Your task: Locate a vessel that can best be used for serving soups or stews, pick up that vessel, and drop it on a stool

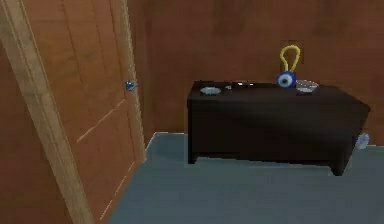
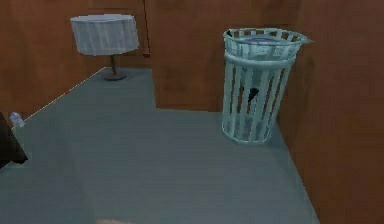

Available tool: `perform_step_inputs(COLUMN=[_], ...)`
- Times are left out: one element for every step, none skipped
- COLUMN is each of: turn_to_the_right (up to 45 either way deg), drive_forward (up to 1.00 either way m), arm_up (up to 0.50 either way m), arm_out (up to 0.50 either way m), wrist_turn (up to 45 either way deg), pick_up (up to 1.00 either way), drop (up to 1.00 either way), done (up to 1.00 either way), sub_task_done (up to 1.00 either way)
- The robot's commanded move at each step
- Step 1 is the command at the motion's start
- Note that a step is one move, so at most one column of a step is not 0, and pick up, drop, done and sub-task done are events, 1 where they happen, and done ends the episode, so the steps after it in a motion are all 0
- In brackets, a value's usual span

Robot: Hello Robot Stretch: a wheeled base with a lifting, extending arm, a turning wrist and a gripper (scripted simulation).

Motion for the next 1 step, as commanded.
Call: perform_step_inputs(turn_to_the_right=[-45.0], drive_forward=[0.00], arm_up=[0.00], arm_out=[0.00], wrist_turn=[0.0], pick_up=[0.00], drop=[0.00], done=[0.00], sub_task_done=[0.00])
